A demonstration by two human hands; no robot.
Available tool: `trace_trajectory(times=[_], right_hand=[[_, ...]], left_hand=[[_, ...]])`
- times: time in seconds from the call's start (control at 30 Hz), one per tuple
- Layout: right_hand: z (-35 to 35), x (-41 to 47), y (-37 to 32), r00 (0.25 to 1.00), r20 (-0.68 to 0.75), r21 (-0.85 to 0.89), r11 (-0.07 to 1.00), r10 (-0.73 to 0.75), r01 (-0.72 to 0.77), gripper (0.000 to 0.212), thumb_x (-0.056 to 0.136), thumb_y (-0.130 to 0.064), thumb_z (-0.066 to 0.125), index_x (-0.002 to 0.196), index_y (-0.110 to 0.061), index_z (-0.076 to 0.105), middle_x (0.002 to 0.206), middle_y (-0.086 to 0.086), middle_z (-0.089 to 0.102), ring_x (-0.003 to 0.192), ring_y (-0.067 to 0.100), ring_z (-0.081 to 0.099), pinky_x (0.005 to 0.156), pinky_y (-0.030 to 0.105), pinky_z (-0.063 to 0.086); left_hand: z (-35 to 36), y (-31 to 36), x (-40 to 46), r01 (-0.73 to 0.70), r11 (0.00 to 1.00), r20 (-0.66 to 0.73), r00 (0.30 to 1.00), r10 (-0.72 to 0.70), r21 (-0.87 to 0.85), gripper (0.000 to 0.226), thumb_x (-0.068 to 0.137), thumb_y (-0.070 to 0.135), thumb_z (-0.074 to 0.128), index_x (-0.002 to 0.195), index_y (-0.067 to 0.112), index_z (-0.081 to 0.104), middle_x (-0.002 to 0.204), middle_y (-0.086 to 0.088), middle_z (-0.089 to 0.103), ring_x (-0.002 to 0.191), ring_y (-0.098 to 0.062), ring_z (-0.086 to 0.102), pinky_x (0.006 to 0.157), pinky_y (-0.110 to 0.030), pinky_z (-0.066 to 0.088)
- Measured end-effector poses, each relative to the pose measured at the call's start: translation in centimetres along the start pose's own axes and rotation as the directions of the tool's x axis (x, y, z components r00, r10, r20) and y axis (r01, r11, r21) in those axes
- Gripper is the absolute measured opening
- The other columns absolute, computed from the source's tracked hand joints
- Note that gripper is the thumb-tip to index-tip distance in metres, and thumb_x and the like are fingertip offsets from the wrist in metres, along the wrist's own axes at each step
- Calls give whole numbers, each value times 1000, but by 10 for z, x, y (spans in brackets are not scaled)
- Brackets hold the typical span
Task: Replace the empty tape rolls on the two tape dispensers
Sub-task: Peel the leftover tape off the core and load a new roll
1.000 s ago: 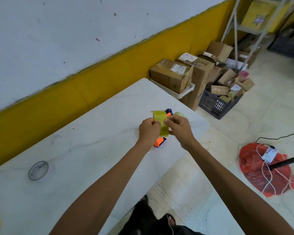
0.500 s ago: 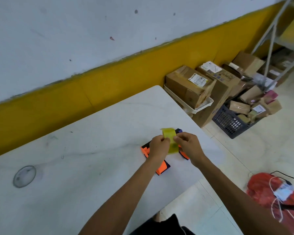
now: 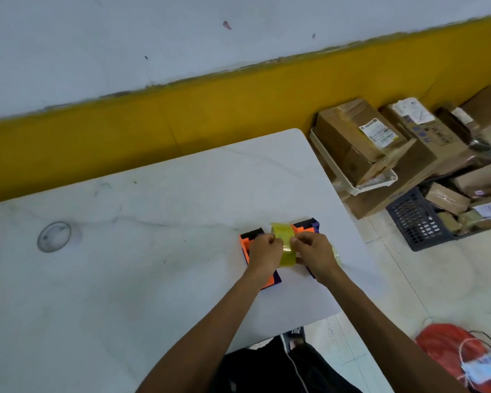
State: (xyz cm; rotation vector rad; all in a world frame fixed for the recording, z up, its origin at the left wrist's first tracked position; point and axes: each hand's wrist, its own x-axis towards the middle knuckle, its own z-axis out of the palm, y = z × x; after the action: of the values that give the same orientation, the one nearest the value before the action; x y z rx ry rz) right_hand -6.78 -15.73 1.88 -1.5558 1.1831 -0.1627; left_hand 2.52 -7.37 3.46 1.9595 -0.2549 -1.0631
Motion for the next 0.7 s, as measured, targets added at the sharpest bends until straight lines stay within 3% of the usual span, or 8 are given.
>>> trace_trajectory(times=[0.1, 0.17, 0.23, 0.3, 0.37, 0.47, 0.57, 0.7], right_hand=[[-7, 6, 2, 998, 60, 11, 1000, -2, 1, 23, 88, -13, 57, 67, -5, 60, 66, 12, 51, 70, 28, 53, 70, 54, 60], [-9, 6, -2, 996, 88, 9, 1000, 7, -8, 17, 90, -11, 58, 73, -11, 62, 72, 7, 58, 75, 25, 58, 71, 43, 59], [-10, 5, -3, 992, 128, -30, 999, -16, 20, 8, 91, -10, 59, 84, -11, 62, 80, 6, 63, 77, 21, 60, 73, 37, 54], [-9, 6, -2, 981, 184, -92, 993, -61, 79, 8, 90, -11, 59, 87, -8, 66, 78, 5, 64, 74, 20, 60, 71, 31, 50], [-8, 8, 0, 968, 239, -139, 984, -75, 110, 11, 90, -13, 60, 85, -7, 68, 71, 3, 64, 71, 21, 61, 68, 31, 52], [-8, 9, 5, 954, 291, -162, 978, -78, 130, 11, 88, -13, 61, 83, -7, 68, 68, 3, 64, 70, 21, 62, 74, 43, 59], [-9, 8, 8, 950, 307, -152, 982, -61, 112, 13, 87, -14, 62, 77, -8, 68, 69, 6, 65, 72, 24, 65, 76, 52, 59], [-7, 9, 5, 943, 328, -162, 981, -49, 108, 15, 88, -14, 61, 80, -4, 68, 72, 8, 66, 78, 30, 68, 78, 54, 58]], left_hand=[[-1, -3, -1, 10, 1000, -211, 977, -11, -7, 28, 85, 14, 41, 57, 11, 40, 58, -3, 47, 54, -17, 39, 49, -28, 29], [-8, -12, -4, 41, 998, -392, 918, -55, -44, 27, 86, 18, 40, 62, 7, 48, 65, -5, 56, 57, -18, 47, 51, -28, 34], [-14, -25, -11, 88, 996, -485, 870, -90, -28, 25, 88, 17, 40, 70, 7, 54, 69, -3, 56, 60, -17, 47, 51, -27, 35], [-17, -40, -20, 136, 991, -460, 879, -124, -6, 24, 88, 15, 41, 80, 8, 62, 74, -2, 57, 66, -17, 49, 55, -26, 37], [-13, -52, -29, 170, 985, -386, 909, -155, 4, 23, 87, 13, 41, 75, 11, 61, 73, -4, 56, 66, -19, 46, 57, -26, 36], [-5, -62, -41, 227, 973, -355, 908, -225, -35, 17, 85, 13, 44, 70, 11, 53, 71, -8, 53, 64, -19, 43, 57, -29, 35], [-1, -68, -45, 265, 958, -317, 904, -287, -112, 15, 79, 16, 47, 66, 12, 53, 70, -8, 54, 65, -19, 45, 60, -30, 36], [-6, -62, -41, 285, 905, -305, 873, -381, -316, 16, 73, 13, 52, 61, 10, 63, 72, -10, 67, 72, -24, 63, 64, -30, 42]])
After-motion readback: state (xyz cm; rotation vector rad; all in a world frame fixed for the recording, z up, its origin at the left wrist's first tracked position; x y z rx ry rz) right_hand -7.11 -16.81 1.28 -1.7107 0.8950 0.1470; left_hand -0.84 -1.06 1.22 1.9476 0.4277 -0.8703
